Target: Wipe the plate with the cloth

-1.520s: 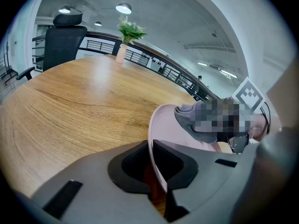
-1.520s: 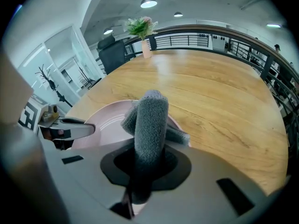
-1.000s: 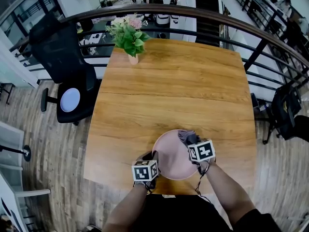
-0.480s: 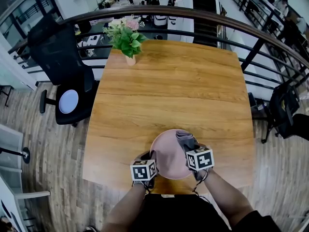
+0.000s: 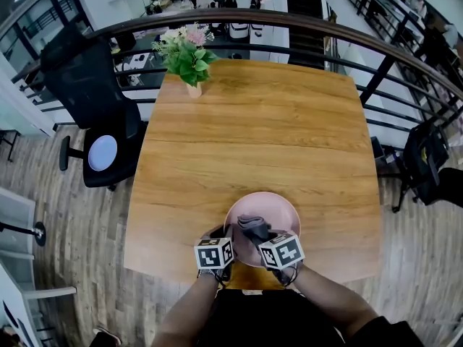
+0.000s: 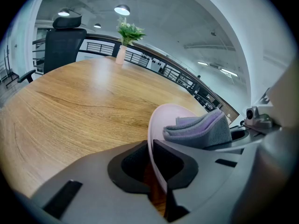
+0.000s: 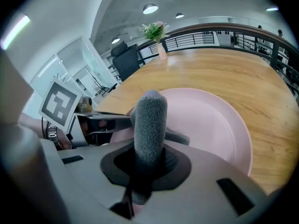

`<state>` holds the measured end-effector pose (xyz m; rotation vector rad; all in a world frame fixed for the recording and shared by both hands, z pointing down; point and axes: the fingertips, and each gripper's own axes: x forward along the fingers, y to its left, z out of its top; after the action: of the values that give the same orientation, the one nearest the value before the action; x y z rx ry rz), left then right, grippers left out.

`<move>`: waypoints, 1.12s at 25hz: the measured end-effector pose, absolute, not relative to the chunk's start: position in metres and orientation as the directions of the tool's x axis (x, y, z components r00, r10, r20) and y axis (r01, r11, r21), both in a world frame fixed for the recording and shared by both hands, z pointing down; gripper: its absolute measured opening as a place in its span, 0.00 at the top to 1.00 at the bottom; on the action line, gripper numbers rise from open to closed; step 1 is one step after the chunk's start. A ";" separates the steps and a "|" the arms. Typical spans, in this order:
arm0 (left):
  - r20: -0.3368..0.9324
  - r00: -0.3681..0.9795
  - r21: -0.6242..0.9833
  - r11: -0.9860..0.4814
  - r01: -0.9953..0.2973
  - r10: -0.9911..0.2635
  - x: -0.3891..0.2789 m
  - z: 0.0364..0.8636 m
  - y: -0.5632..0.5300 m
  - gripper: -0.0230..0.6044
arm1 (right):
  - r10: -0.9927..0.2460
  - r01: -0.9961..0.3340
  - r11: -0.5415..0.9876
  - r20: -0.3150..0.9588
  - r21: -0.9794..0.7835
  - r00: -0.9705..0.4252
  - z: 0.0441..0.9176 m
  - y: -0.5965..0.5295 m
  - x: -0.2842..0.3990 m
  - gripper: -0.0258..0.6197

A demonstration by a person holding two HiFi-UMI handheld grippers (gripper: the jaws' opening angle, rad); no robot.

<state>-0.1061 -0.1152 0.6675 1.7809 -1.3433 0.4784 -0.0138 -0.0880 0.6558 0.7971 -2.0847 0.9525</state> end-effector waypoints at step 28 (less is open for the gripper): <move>0.714 0.362 0.396 -0.081 -0.915 -0.599 -0.106 0.669 -0.117 0.89 | -0.162 -0.732 0.608 0.854 -0.308 -0.495 0.676 -0.089 0.007 0.88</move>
<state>-0.1064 -0.1171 0.6692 1.7822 -1.3349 0.4721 0.0069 -0.0894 0.6762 0.7063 -1.9935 0.8579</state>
